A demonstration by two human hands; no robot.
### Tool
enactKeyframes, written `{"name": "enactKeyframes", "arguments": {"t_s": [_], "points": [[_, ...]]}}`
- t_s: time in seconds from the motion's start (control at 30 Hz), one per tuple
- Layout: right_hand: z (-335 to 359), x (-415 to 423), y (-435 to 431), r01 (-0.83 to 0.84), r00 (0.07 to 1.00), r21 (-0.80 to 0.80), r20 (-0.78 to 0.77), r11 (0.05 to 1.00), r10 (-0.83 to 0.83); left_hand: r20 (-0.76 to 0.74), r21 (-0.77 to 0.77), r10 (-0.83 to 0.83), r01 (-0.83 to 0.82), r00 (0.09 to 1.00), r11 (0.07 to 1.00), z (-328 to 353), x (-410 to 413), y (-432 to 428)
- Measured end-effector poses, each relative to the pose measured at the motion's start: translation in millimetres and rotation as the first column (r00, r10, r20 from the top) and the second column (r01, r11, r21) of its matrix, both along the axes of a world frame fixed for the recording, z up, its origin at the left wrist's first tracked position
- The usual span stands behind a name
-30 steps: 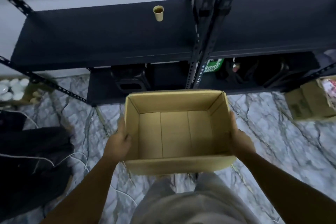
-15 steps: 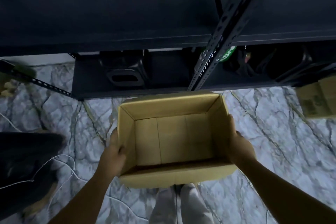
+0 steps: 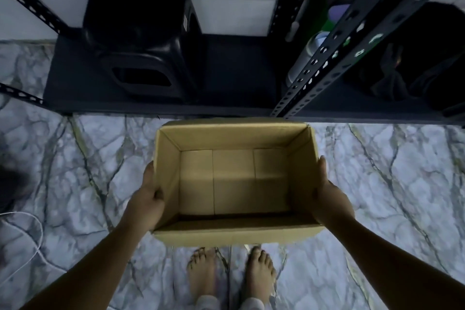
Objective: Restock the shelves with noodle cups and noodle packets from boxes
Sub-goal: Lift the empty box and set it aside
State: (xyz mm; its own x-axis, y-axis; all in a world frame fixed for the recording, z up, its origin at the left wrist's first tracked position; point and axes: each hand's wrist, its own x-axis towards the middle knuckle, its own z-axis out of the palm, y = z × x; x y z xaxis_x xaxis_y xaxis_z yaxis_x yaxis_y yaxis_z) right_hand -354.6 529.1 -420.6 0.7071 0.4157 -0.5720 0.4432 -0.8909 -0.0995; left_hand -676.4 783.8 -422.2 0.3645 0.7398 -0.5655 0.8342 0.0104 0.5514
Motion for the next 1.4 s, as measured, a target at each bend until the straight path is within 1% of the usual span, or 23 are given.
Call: {"name": "enactKeyframes", "arguments": {"t_s": [0.17,0.3,0.4,0.57,0.67,0.77,0.93,1.1,1.2,1.3,1.4], "points": [[-48,19,19,0.042,0.999,-0.003,-0.016,0.999,-0.042,-0.054,0.004,0.007,-0.007,0.999,1.0,-52,27,26],[-73,31,23,0.086,0.996,0.036,-0.034,0.996,-0.085,-0.036,-0.017,0.009,-0.01,0.999,1.0,-70,47,37],[-83,43,23,0.088,0.996,0.039,-0.033,0.995,-0.086,-0.005,-0.01,-0.016,0.016,1.0,1.0,-75,65,40],[-88,59,22,0.022,0.998,0.037,-0.057,0.999,-0.019,-0.052,-0.002,-0.047,0.047,0.998,0.999,-82,83,45],[-94,62,19,0.006,0.996,0.069,-0.086,0.998,0.0,-0.039,0.0,-0.027,0.027,0.999,1.0,-85,84,41],[-101,59,12,0.014,0.992,0.1,-0.127,0.995,-0.001,-0.062,-0.026,0.001,-0.003,0.998,1.0,-84,82,33],[-108,55,7,0.026,0.989,0.127,-0.147,0.992,-0.008,-0.075,-0.045,0.022,-0.025,0.997,0.999,-85,78,27],[-112,53,6,-0.006,0.995,0.184,-0.097,0.983,0.024,-0.048,0.006,0.054,-0.053,0.997,0.999,-87,78,24],[-115,54,10,-0.026,0.996,0.231,-0.08,0.973,0.046,-0.031,0.023,0.036,-0.035,0.999,0.999,-89,80,26],[-119,56,13,-0.025,0.994,0.208,-0.103,0.978,0.047,-0.057,0.034,0.004,-0.002,0.998,0.999,-91,81,35],[-120,62,18,-0.014,0.992,0.201,-0.12,0.98,0.039,-0.038,0.04,-0.003,0.005,0.999,0.999,-91,82,41]]}}
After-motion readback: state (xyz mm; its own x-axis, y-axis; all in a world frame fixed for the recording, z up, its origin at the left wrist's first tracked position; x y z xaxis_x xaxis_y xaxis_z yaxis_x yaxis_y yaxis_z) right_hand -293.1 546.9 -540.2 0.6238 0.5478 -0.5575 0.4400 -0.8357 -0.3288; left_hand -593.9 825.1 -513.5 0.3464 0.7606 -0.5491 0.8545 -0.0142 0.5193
